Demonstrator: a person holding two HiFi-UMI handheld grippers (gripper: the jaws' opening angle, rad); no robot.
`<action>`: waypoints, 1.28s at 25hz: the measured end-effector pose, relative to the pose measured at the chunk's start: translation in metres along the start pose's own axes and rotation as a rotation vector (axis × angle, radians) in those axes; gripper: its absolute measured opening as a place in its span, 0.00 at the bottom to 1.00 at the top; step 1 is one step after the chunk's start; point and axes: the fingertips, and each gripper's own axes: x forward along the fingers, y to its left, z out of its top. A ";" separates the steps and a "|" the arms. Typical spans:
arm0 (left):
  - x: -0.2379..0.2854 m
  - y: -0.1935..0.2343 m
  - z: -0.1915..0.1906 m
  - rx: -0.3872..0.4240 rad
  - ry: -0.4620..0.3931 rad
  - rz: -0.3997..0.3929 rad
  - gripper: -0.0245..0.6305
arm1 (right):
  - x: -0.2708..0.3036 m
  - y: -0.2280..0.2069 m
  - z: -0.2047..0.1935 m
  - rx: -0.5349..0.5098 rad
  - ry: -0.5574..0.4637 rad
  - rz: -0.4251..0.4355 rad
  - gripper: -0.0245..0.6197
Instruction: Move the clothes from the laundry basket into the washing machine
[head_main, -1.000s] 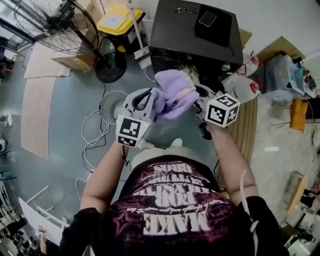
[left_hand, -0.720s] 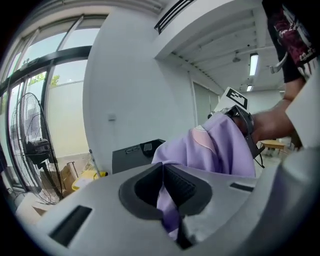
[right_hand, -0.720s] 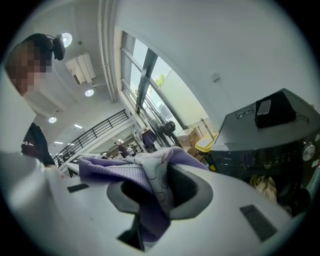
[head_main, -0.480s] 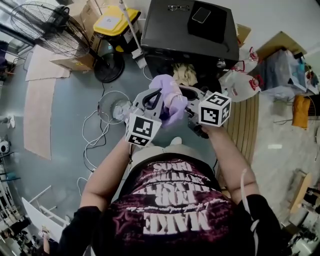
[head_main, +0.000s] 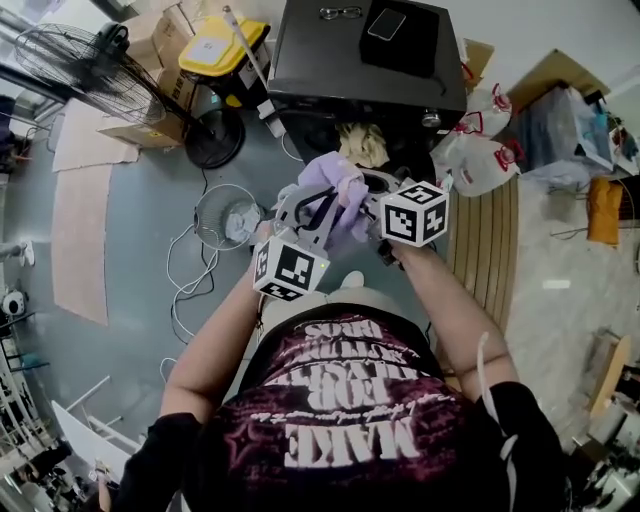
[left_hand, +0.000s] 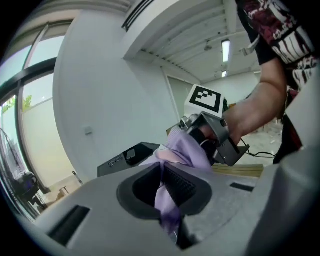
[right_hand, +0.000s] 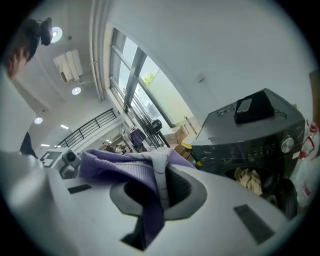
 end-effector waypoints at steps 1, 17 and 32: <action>0.001 -0.001 0.000 -0.006 0.000 0.002 0.06 | -0.001 -0.002 0.001 0.000 -0.012 -0.003 0.10; -0.028 0.024 -0.027 -0.231 0.027 0.046 0.06 | -0.031 -0.033 -0.003 0.029 -0.077 -0.019 0.10; -0.140 0.056 -0.232 -0.542 0.329 0.318 0.09 | -0.119 -0.163 0.024 0.042 -0.233 -0.423 0.09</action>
